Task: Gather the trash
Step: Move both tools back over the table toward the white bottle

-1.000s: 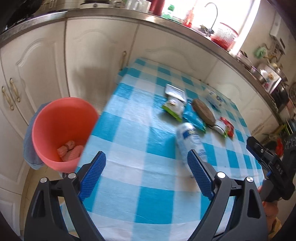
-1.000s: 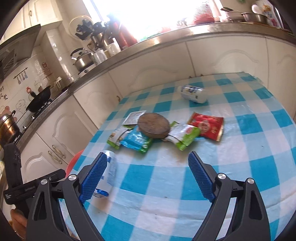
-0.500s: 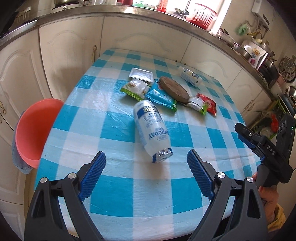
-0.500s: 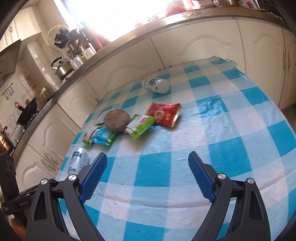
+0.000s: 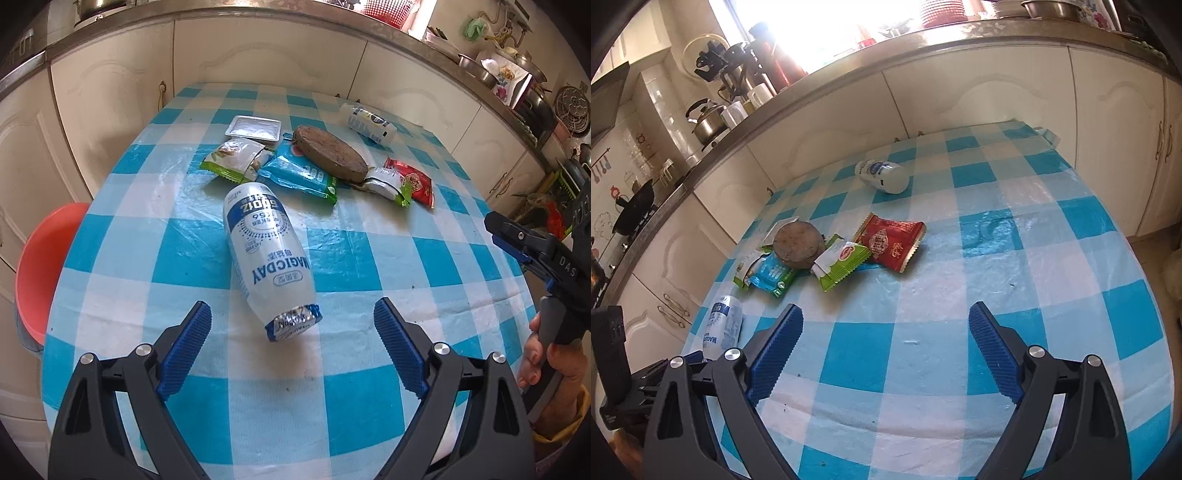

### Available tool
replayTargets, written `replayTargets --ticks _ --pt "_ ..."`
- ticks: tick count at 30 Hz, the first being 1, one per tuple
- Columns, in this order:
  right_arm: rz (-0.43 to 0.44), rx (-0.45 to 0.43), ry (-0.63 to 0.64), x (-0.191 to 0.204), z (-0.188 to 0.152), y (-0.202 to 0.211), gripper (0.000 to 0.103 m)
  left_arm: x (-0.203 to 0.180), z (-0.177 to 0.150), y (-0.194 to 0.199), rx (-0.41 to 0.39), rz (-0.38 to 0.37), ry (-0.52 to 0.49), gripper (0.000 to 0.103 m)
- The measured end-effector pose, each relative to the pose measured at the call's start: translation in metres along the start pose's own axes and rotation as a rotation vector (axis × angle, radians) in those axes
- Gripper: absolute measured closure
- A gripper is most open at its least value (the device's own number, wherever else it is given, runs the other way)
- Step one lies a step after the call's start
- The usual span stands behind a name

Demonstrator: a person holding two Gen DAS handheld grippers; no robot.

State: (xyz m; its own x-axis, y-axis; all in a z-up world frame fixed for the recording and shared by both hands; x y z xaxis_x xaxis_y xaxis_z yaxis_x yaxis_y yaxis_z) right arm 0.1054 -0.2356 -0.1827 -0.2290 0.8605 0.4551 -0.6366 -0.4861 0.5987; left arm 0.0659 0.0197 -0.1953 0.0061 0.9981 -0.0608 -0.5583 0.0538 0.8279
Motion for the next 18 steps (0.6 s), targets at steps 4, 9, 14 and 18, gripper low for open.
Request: replayTargets --ticks 4,9,14,18 --pt "0.035 0.038 0.046 0.009 0.007 -0.014 0.012 -0.001 0.005 -0.005 -0.005 0.016 -0.005 0.013" --pt "0.021 0.098 0.035 -0.006 0.021 -0.040 0.012 0.004 0.009 -0.012 -0.006 0.043 -0.001 0.013" --pt "0.021 0.093 0.039 -0.012 0.048 -0.057 0.012 0.005 0.011 -0.018 -0.007 0.059 0.005 0.013" --pt "0.019 0.089 0.066 -0.010 0.079 -0.076 0.011 0.002 0.014 -0.022 -0.013 0.066 -0.005 0.013"
Point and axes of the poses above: each gripper's, at about its wrist camera, not at the fingertips, and y roughly against the way its jaws point, x to its left, z to its top, the point moved 6 cm from there along -y, roughly the way its jaws point, and after that the axes turned 8 degrees about z, right-handed, at the moved point
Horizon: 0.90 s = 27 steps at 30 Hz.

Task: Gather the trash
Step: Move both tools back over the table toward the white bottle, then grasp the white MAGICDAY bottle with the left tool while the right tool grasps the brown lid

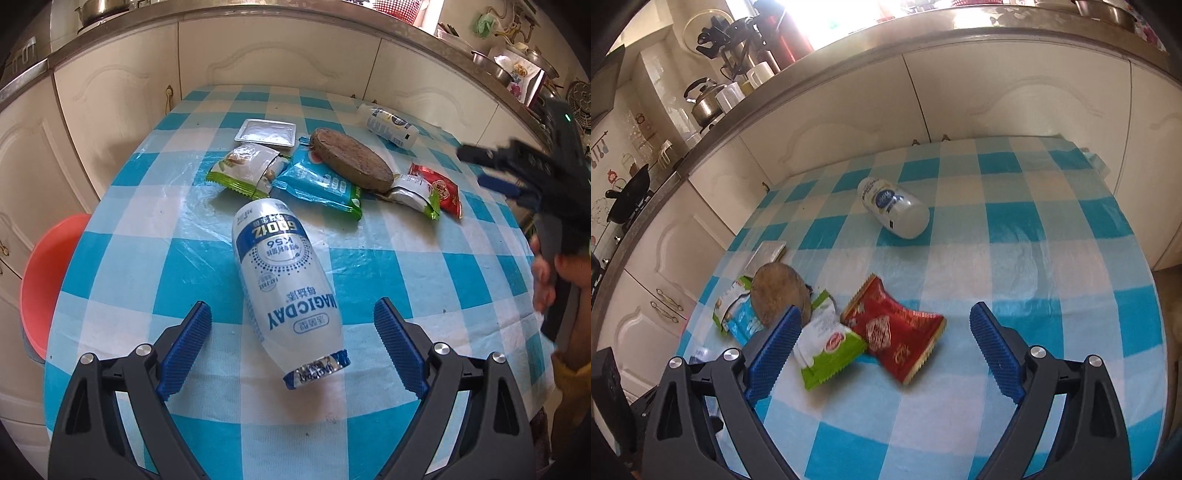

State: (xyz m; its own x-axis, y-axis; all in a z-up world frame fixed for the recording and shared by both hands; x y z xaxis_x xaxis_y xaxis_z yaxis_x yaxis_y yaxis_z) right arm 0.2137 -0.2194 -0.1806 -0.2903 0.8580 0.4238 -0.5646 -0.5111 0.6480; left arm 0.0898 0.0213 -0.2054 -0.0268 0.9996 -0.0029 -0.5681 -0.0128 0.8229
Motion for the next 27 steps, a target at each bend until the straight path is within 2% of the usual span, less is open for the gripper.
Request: replayTargets --ticks 7,13,18,23,27 --pt "-0.046 0.055 0.075 -0.007 0.050 -0.051 0.011 -0.001 0.003 -0.004 -0.012 0.023 -0.017 0.013" --pt "-0.085 0.110 0.106 -0.017 0.068 -0.094 0.011 0.000 0.005 -0.007 -0.023 0.052 -0.038 0.013" --pt "-0.073 0.102 0.087 -0.018 0.072 -0.100 0.011 0.002 0.007 -0.008 -0.029 0.044 -0.025 0.013" --pt "0.017 0.049 0.115 0.011 0.062 -0.079 0.011 0.002 0.009 -0.009 -0.038 0.041 -0.018 0.013" --pt "0.122 0.072 0.179 0.050 0.046 -0.069 0.011 0.003 0.011 -0.009 -0.048 0.046 -0.008 0.023"
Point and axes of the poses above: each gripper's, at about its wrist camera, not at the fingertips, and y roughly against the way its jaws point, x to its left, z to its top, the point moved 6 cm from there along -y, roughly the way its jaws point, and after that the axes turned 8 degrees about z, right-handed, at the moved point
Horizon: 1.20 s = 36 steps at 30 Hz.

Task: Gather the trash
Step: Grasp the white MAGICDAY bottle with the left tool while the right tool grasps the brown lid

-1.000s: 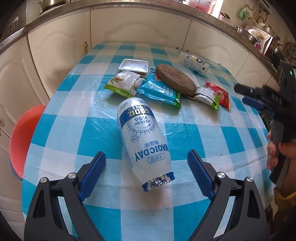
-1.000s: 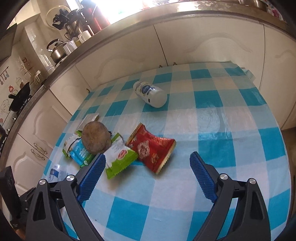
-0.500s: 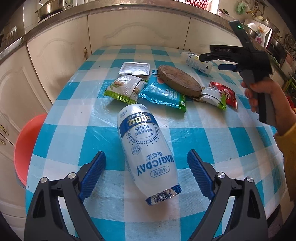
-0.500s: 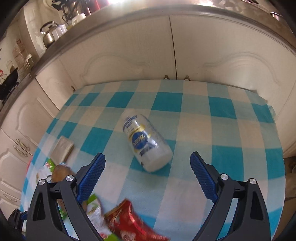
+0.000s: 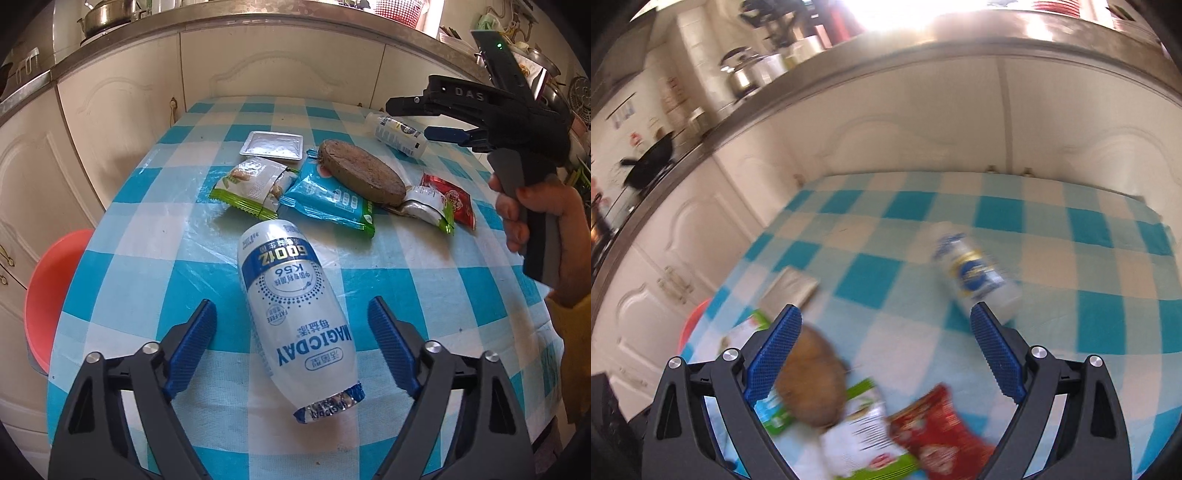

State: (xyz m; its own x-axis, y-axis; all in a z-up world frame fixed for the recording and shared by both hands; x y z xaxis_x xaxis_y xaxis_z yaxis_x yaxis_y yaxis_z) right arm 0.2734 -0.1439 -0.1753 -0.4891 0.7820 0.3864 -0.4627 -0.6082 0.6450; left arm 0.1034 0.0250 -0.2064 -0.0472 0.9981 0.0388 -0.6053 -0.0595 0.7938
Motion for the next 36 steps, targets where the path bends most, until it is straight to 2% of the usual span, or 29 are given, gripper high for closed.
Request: replayTargets --ticks 4,10,14,17,22,27,36 --pt "0.063 0.093 0.090 0.036 -0.017 -0.016 0.011 0.002 0.000 0.001 -0.006 0.003 0.009 0.028" --pt "0.040 0.178 0.185 0.056 -0.038 -0.041 0.011 0.004 0.000 0.003 -0.009 0.004 0.014 0.035" --pt "0.027 0.195 0.183 0.054 -0.041 -0.048 0.011 0.006 0.001 0.003 -0.012 0.003 0.019 0.041" --pt "0.031 0.196 0.179 0.052 -0.043 -0.051 0.025 0.008 0.002 0.003 -0.014 -0.001 0.029 0.045" --pt "0.025 0.210 0.190 0.054 -0.047 -0.055 0.027 0.011 0.001 0.004 -0.014 -0.008 0.033 0.049" --pt "0.022 0.201 0.183 0.054 -0.047 -0.053 0.035 0.014 0.002 0.005 -0.014 -0.017 0.042 0.059" --pt "-0.002 0.191 0.182 0.054 -0.046 -0.050 0.039 0.018 0.001 0.006 -0.019 -0.032 0.052 0.059"
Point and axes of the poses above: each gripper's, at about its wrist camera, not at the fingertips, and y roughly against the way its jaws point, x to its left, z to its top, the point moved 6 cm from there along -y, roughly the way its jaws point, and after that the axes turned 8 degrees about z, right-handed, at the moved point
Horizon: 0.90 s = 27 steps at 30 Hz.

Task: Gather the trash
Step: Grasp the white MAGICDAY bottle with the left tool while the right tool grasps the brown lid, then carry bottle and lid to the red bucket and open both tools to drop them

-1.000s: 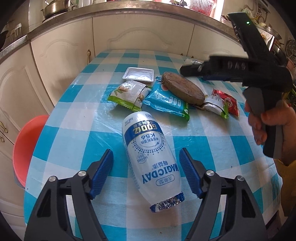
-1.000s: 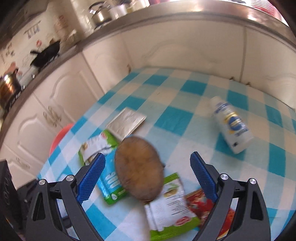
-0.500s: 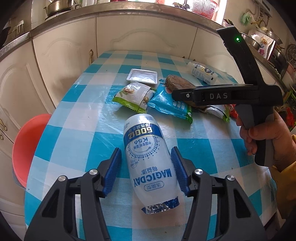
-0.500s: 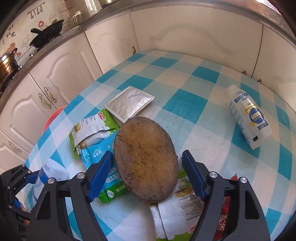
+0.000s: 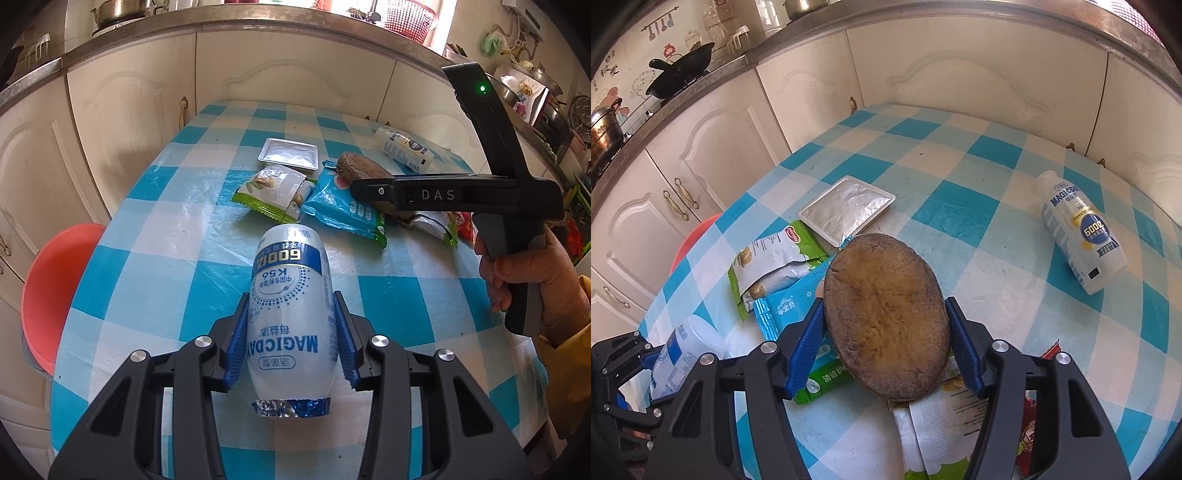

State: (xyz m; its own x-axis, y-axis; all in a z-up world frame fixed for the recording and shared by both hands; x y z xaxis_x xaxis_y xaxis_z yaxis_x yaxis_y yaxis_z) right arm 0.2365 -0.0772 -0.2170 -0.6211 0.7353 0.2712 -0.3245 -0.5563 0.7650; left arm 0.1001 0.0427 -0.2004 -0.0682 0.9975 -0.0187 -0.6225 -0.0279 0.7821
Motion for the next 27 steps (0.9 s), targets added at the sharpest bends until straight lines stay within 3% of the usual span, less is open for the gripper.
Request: replayTargets --ticks 14,27 --pt "-0.053 -0.087 -0.016 0.008 0.012 0.023 0.040 0.016 0.005 0.014 -0.049 -0.009 0.041 0.059" --pt "-0.007 -0.135 0.006 0.049 0.032 0.037 0.040 0.056 0.014 0.030 -0.106 0.045 0.106 0.059"
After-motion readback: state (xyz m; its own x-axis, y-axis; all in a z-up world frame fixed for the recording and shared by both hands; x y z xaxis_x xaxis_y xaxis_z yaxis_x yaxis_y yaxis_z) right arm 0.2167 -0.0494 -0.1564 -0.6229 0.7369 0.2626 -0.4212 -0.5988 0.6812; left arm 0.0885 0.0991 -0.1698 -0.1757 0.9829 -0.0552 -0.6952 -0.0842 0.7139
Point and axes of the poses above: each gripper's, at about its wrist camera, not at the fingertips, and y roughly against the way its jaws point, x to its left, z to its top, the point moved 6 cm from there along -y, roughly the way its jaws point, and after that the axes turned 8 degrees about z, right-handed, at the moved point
